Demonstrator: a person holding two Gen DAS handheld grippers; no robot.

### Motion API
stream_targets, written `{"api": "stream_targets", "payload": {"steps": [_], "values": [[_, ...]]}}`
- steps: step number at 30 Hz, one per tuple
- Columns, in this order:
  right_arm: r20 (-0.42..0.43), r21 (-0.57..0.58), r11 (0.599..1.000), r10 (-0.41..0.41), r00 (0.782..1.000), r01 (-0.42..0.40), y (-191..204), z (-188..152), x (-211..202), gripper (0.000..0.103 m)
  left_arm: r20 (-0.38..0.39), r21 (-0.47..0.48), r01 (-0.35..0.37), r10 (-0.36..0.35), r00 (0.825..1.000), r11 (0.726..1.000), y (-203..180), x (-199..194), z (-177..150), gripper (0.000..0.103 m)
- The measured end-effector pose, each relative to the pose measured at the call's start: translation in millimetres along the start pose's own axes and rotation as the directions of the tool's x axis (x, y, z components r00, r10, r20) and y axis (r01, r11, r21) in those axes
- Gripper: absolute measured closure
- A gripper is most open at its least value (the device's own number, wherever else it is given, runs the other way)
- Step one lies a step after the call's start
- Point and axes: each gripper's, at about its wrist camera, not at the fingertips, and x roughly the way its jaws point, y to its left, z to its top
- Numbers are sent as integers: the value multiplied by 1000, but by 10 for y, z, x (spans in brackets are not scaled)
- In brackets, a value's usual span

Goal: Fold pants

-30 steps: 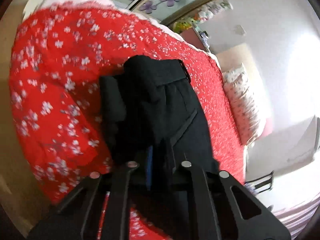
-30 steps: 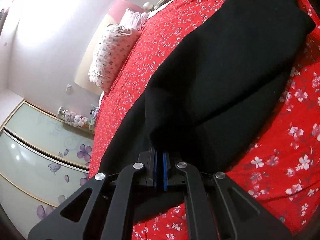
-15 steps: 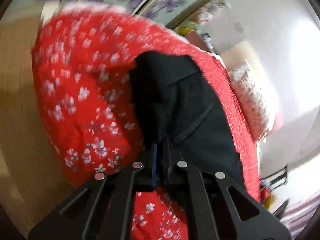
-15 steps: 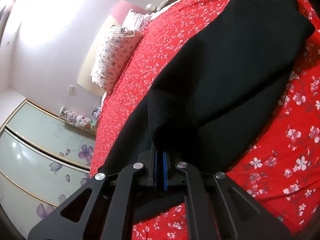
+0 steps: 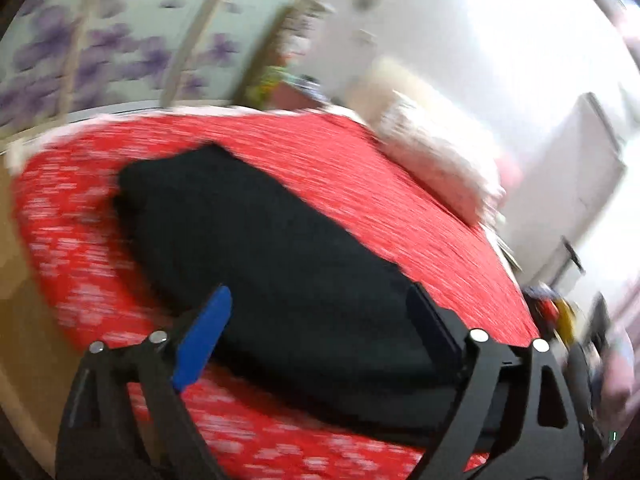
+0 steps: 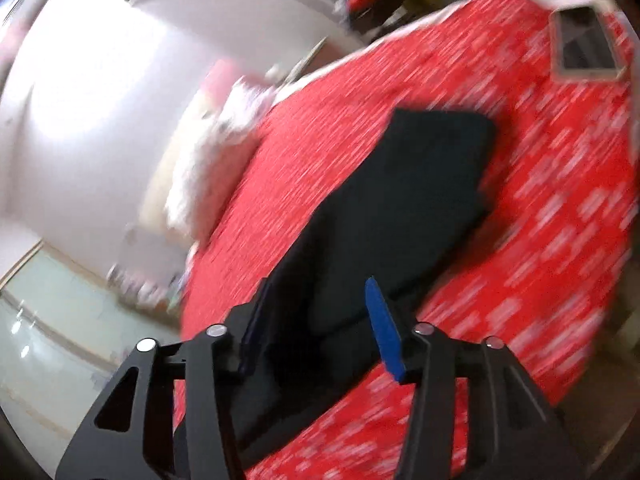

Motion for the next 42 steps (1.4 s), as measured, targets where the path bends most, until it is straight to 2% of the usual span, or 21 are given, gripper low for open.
{"api": "stream_targets", "payload": {"steps": [3, 5, 7, 10, 13, 15, 20, 22, 24, 28, 32, 35, 37, 39, 40, 41, 42], "values": [[1, 44, 998, -35, 999, 35, -216, 282, -17, 68, -15, 52, 78, -78, 997, 996, -268, 235, -195, 13], [-23, 100, 993, -56, 998, 58, -357, 404, 13, 69, -35, 72, 94, -92, 995, 993, -334, 395, -332, 13], [-9, 103, 990, -97, 995, 97, -408, 483, 10, 69, -59, 104, 80, -74, 995, 991, -339, 497, -435, 13], [15, 36, 983, -181, 983, 181, -412, 553, 23, 69, -62, 123, 67, -60, 996, 990, -342, 514, -487, 12], [-18, -20, 970, -244, 970, 243, -390, 558, 175, 69, -38, 140, 45, -40, 998, 989, -304, 549, -491, 9], [-59, -66, 953, -300, 952, 296, -370, 490, 308, 69, -46, 130, 49, -44, 998, 990, -244, 516, -494, 9], [-88, -138, 927, -361, 928, 348, -365, 361, 381, 69, -48, 136, 49, -43, 998, 989, -203, 479, -497, 8], [-111, -179, 912, -392, 913, 369, -361, 339, 463, 77, -51, 140, 47, -41, 998, 989, -209, 499, -492, 7], [-106, -223, 898, -410, 906, 380, -288, 322, 493, 80, -53, 141, 44, -37, 998, 989, -211, 511, -503, 7], [-36, -367, 846, -429, 903, 387, 53, 378, 453, 85, -53, 138, 45, -38, 998, 989, -196, 514, -502, 7], [157, -489, 764, -397, 904, 420, 603, 690, 315, 85, -51, 141, 39, -32, 998, 989, -188, 518, -499, 7], [265, -553, 675, -413, 871, 488, 775, 896, 323, 85, -44, 142, 34, -28, 999, 989, -189, 511, -491, 7], [251, -550, 646, -475, 843, 528, 611, 941, 441, 86, -42, 136, 32, -26, 999, 990, -178, 510, -484, 7], [193, -538, 611, -582, 790, 581, 251, 927, 689, 86, -40, 129, 29, -24, 999, 991, -161, 513, -479, 7], [160, -526, 613, -609, 776, 590, 120, 920, 759, 86, -39, 126, 28, -23, 999, 992, -156, 511, -473, 7], [120, -493, 634, -629, 769, 595, -75, 899, 795, 86, -39, 120, 27, -22, 999, 992, -141, 509, -465, 7], [107, -460, 662, -621, 777, 592, -179, 885, 802, 85, -39, 113, 28, -24, 999, 993, -127, 506, -458, 7]]}}
